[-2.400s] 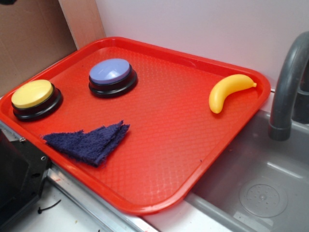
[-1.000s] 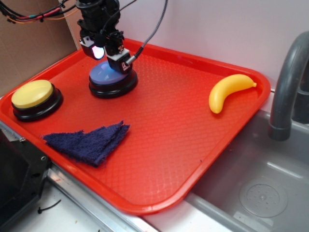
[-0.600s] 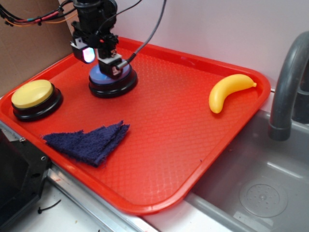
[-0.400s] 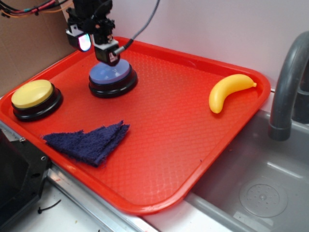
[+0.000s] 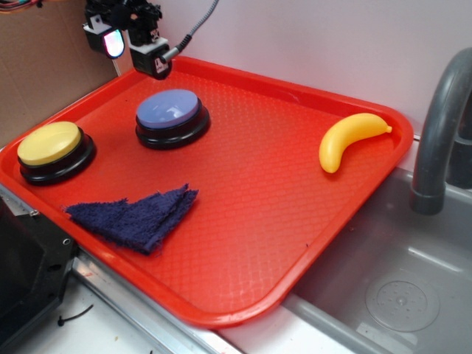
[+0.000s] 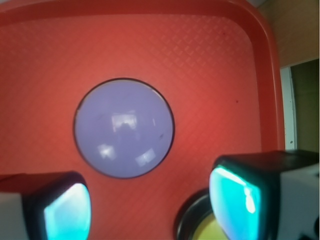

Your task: Push the purple button.

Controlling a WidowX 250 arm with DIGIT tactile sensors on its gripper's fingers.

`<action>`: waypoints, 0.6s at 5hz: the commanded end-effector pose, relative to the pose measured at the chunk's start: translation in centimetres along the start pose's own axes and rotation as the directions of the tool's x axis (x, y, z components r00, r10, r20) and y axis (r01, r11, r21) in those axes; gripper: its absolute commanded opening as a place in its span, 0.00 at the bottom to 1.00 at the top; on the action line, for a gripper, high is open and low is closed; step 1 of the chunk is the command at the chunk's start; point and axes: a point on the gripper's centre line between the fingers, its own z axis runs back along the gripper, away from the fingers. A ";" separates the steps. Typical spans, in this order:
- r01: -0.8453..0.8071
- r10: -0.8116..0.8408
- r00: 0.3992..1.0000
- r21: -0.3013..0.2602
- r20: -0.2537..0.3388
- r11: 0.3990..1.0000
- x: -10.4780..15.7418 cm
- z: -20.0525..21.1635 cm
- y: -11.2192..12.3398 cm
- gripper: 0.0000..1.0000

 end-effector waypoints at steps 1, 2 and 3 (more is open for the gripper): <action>-0.021 0.021 0.995 -0.008 0.094 1.000 1.2 3.2 0.7 1.00; -0.025 0.027 0.994 -0.017 0.102 1.000 1.1 4.1 0.7 1.00; -0.032 0.034 0.994 -0.019 0.106 0.999 1.0 4.7 0.7 1.00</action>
